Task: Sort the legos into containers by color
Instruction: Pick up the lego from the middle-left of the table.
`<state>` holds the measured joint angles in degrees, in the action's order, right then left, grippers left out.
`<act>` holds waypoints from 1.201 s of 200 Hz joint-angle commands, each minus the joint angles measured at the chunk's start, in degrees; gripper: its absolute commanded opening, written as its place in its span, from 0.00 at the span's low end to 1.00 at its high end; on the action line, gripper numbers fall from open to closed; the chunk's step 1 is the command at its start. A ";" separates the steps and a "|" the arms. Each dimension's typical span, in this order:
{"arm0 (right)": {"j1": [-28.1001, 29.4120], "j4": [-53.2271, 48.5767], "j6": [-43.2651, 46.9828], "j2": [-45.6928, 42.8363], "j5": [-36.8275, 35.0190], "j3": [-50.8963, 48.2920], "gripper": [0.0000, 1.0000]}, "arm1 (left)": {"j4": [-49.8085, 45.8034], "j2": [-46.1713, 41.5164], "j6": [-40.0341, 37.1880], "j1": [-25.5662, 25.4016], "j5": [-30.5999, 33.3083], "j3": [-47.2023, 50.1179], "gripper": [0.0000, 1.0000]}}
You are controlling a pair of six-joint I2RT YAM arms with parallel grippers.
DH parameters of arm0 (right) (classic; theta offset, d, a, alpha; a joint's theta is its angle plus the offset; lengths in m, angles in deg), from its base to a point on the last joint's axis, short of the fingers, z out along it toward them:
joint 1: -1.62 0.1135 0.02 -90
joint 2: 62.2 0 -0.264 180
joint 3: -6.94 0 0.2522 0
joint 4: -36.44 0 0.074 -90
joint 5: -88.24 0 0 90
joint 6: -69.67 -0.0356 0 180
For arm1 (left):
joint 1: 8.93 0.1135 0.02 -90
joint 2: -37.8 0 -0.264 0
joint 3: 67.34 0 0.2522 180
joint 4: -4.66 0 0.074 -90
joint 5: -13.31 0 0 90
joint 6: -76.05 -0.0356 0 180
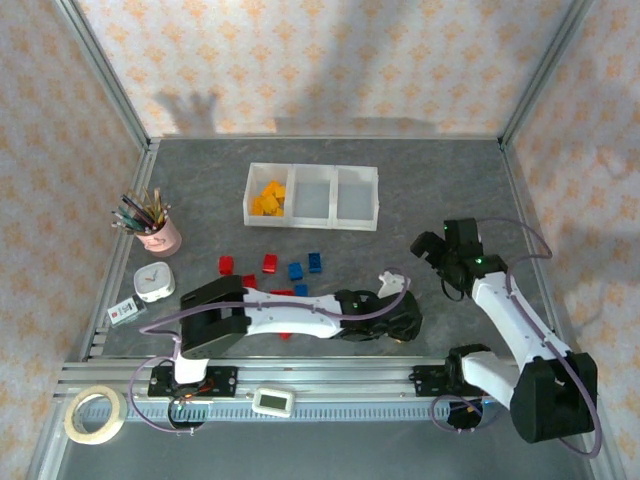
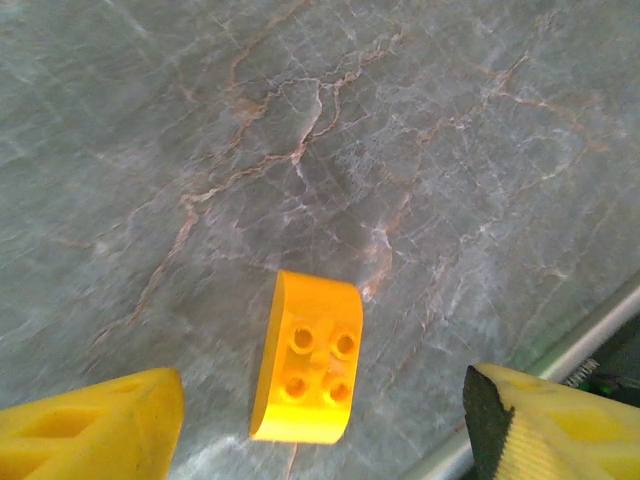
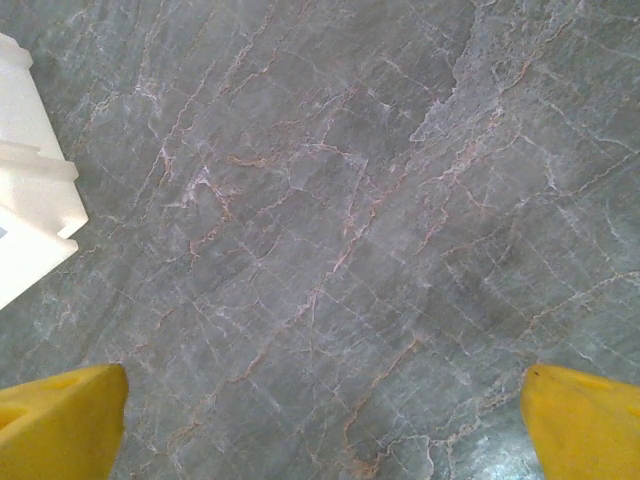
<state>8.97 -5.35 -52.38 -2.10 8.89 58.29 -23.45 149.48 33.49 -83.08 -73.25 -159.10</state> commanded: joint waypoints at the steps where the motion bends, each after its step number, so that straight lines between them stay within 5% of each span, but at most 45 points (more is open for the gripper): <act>1: -1.18 3.09 0.83 0.70 2.40 -0.22 1.00 | -4.78 3.76 -3.67 -0.67 1.69 -4.64 0.75; 80: -2.20 5.75 1.68 3.16 3.21 -0.80 1.00 | -13.59 14.12 -6.37 -2.05 5.08 -13.08 0.71; 132: -2.21 6.23 2.54 4.32 4.34 0.36 1.00 | -15.60 15.15 -6.13 -2.05 7.85 -13.82 0.48; 178: -2.17 5.16 4.67 5.22 5.17 1.63 1.00 | -15.28 13.01 -6.00 -1.82 10.05 -14.19 0.34; 240: -2.10 5.75 7.22 5.51 10.54 4.02 1.00 | -13.49 -0.49 -5.14 2.31 11.82 -10.19 0.33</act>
<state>7.03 0.01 -47.29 3.01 16.72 59.69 -36.96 159.03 27.98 -83.64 -65.12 -171.27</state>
